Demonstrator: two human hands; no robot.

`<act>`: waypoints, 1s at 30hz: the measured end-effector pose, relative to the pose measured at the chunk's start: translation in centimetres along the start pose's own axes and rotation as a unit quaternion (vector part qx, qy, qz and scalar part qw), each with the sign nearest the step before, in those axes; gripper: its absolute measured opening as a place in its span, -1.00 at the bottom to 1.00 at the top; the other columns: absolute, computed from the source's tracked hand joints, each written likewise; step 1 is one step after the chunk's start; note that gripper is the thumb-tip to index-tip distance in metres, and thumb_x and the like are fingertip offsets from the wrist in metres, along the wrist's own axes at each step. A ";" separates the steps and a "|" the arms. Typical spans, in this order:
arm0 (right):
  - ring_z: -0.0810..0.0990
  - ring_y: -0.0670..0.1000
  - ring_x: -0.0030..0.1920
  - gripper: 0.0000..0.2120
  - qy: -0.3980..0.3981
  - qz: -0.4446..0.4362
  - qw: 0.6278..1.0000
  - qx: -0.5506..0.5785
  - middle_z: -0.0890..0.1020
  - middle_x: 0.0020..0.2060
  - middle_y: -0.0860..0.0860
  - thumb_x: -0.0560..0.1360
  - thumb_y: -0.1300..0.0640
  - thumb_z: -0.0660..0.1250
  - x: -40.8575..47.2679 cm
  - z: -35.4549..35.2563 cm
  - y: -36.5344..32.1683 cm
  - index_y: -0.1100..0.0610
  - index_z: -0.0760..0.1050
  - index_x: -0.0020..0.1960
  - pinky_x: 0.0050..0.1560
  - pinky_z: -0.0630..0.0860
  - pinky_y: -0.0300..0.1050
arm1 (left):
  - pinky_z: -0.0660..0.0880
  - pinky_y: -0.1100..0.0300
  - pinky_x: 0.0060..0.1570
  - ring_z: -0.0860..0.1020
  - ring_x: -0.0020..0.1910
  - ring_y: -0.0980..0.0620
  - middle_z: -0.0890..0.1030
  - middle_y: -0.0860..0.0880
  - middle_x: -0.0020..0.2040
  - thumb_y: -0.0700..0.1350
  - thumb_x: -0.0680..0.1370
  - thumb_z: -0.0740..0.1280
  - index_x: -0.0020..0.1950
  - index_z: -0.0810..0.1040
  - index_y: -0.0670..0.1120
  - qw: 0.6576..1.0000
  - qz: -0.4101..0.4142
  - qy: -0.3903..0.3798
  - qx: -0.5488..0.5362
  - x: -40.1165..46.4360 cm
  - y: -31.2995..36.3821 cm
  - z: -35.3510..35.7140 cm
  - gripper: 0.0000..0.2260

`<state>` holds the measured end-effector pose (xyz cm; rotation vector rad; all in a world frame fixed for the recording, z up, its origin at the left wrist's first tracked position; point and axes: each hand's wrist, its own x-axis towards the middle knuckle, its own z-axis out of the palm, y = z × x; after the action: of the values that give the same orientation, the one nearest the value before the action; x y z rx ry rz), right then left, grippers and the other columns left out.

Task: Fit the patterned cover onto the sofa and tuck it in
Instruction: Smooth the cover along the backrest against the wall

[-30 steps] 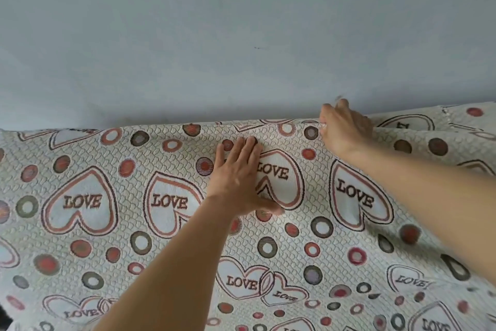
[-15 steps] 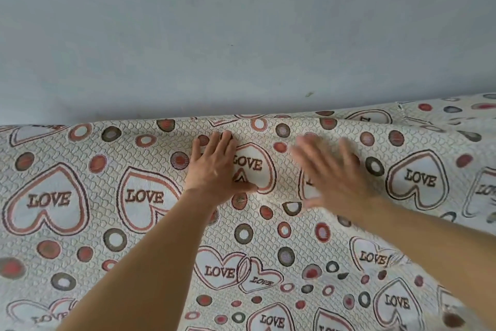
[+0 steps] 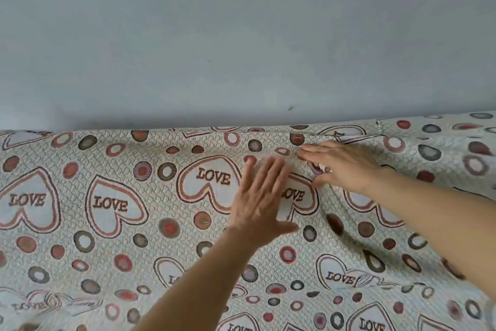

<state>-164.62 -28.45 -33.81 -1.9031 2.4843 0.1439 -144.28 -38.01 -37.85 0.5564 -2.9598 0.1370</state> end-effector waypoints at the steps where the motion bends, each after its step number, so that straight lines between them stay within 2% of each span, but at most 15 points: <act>1: 0.25 -0.08 0.43 -0.27 0.008 -0.008 1.000 0.004 0.14 0.50 -0.26 0.45 -0.19 0.33 -0.3 0.0 0.4 -0.21 0.06 0.51 0.17 0.49 0.03 | -0.39 -0.14 0.42 -0.46 0.46 -0.04 -0.44 -0.05 0.50 0.53 0.36 0.13 0.50 -0.43 -0.08 1.000 -0.011 -0.009 -0.004 1.4 2.0 0.5 0.10; 4: 0.20 -0.06 0.47 -0.26 0.017 -0.006 1.000 0.005 0.12 0.52 -0.20 0.51 -0.07 0.33 -0.8 0.2 0.7 -0.13 0.00 0.54 0.32 0.36 -0.02 | -0.32 -0.17 0.44 -0.42 0.47 -0.01 -0.45 -0.01 0.49 0.53 0.29 0.21 0.48 -0.45 -0.07 0.996 -0.078 -0.035 0.023 4.8 4.7 1.0 0.17; 6: 0.19 -0.04 0.48 -0.23 0.024 -0.006 1.000 0.014 0.12 0.52 -0.18 0.49 -0.09 0.35 -0.9 0.1 0.6 -0.11 -0.02 0.55 0.34 0.32 0.02 | -0.27 -0.16 0.45 -0.39 0.49 0.02 -0.42 0.04 0.50 0.51 0.24 0.30 0.48 -0.46 -0.04 0.991 -0.112 -0.060 0.031 5.8 5.0 1.1 0.24; 8: 0.24 -0.01 0.47 -0.22 -0.004 -0.006 0.999 0.039 0.18 0.51 -0.16 0.45 -0.14 0.37 -0.7 -0.3 0.7 -0.09 0.05 0.54 0.35 0.34 0.09 | -0.23 -0.15 0.47 -0.37 0.49 0.04 -0.39 0.07 0.52 0.48 0.21 0.36 0.50 -0.44 -0.01 0.989 -0.124 -0.079 0.027 5.9 4.9 0.9 0.26; 10: 0.41 0.03 0.35 -0.39 -0.007 -0.025 0.995 0.099 0.43 0.37 -0.10 0.44 -0.17 0.39 -0.8 -0.9 1.6 -0.08 0.31 0.43 0.23 0.44 0.06 | -0.20 -0.14 0.49 -0.34 0.50 0.06 -0.35 0.09 0.53 0.43 0.20 0.42 0.51 -0.41 0.03 0.986 -0.137 -0.090 0.018 6.1 5.1 0.5 0.26; 12: 0.54 0.03 0.15 -0.71 0.068 -0.016 0.986 0.148 0.59 0.09 -0.07 0.47 -0.11 0.37 -1.3 -2.0 3.0 -0.04 0.55 0.15 0.03 0.49 -0.05 | -0.18 -0.13 0.49 -0.30 0.52 0.06 -0.30 0.11 0.55 0.38 0.19 0.47 0.53 -0.37 0.05 0.984 -0.148 -0.094 0.008 6.5 5.2 0.1 0.26; 13: 0.52 0.02 0.12 -0.74 0.115 0.003 0.984 0.135 0.58 0.06 -0.04 0.48 -0.08 0.37 -1.6 -2.5 4.0 0.00 0.56 0.12 0.02 0.48 -0.04 | -0.18 -0.13 0.49 -0.28 0.52 0.07 -0.28 0.12 0.55 0.35 0.19 0.48 0.53 -0.35 0.05 0.984 -0.151 -0.095 0.002 6.6 5.2 0.0 0.25; 14: 0.48 0.04 0.15 -0.67 0.141 0.029 0.985 0.096 0.55 0.10 -0.01 0.48 -0.08 0.37 -2.0 -2.9 5.1 0.05 0.52 0.18 0.06 0.46 -0.01 | -0.19 -0.13 0.49 -0.27 0.52 0.07 -0.26 0.13 0.56 0.34 0.19 0.49 0.54 -0.33 0.06 0.984 -0.154 -0.093 -0.004 6.7 5.2 0.0 0.25; 16: 0.43 0.10 0.20 -0.49 0.087 0.100 0.991 0.029 0.51 0.16 0.05 0.44 -0.14 0.37 -2.4 -3.1 6.8 0.13 0.41 0.26 0.13 0.39 0.07 | -0.18 -0.13 0.49 -0.26 0.53 0.07 -0.25 0.14 0.56 0.34 0.18 0.50 0.54 -0.33 0.07 0.983 -0.158 -0.089 -0.009 6.6 5.2 -0.1 0.25; 17: 0.45 0.12 0.18 -0.50 0.042 0.125 0.991 0.034 0.52 0.15 0.05 0.44 -0.15 0.35 -2.6 -3.2 7.2 0.13 0.39 0.24 0.14 0.38 0.08 | -0.17 -0.14 0.49 -0.26 0.53 0.07 -0.25 0.14 0.56 0.34 0.19 0.49 0.54 -0.33 0.07 0.984 -0.157 -0.088 -0.007 6.6 5.2 -0.1 0.24; 19: 0.52 0.09 0.06 -0.64 0.004 0.122 0.991 0.046 0.57 0.09 0.02 0.50 -0.08 0.31 -2.5 -2.4 7.4 0.11 0.40 0.17 0.12 0.38 0.05 | -0.19 -0.14 0.49 -0.28 0.52 0.07 -0.27 0.14 0.55 0.35 0.19 0.48 0.53 -0.33 0.06 0.984 -0.154 -0.087 -0.006 6.5 5.2 0.0 0.24; 21: 0.55 0.05 -0.04 -0.75 0.029 0.091 0.995 0.026 0.59 0.04 0.02 0.55 0.03 0.26 -1.8 -1.6 7.5 0.12 0.42 0.16 0.03 0.41 -0.01 | -0.23 -0.13 0.49 -0.31 0.51 0.08 -0.30 0.14 0.54 0.38 0.19 0.46 0.53 -0.35 0.06 0.985 -0.150 -0.081 -0.004 6.4 5.1 0.3 0.24; 24: 0.57 0.10 -0.11 -0.86 0.083 0.139 0.985 0.065 0.58 -0.02 0.06 0.57 0.10 0.23 -0.1 -1.8 8.5 0.13 0.43 0.09 -0.19 0.40 -0.11 | -0.32 -0.11 0.47 -0.34 0.50 0.07 -0.32 0.13 0.54 0.44 0.17 0.42 0.53 -0.36 0.07 0.990 -0.126 -0.066 0.008 6.0 4.8 0.4 0.26; 27: 0.55 0.13 -0.13 -0.97 0.132 0.162 0.976 0.055 0.60 -0.07 0.09 0.56 0.15 0.21 1.9 -2.0 9.6 0.11 0.39 -0.03 -0.19 0.36 -0.07 | -0.36 -0.15 0.44 -0.39 0.49 0.03 -0.37 0.09 0.53 0.48 0.17 0.37 0.51 -0.42 0.07 0.993 -0.109 -0.037 0.027 5.1 5.0 0.2 0.25; 30: 0.53 0.12 -0.14 -0.96 0.131 0.158 0.977 0.061 0.61 -0.08 0.08 0.56 0.12 0.22 2.5 -1.1 10.0 0.10 0.40 -0.04 -0.14 0.32 -0.04 | -0.41 -0.20 0.40 -0.45 0.47 -0.05 -0.44 -0.01 0.51 0.55 0.17 0.28 0.50 -0.44 0.01 0.997 -0.059 -0.024 0.051 5.7 7.7 0.3 0.26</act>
<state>-174.85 -28.39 -32.16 -1.5584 2.8755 -0.2720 -152.46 -32.90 -37.90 0.7546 -2.9697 0.2675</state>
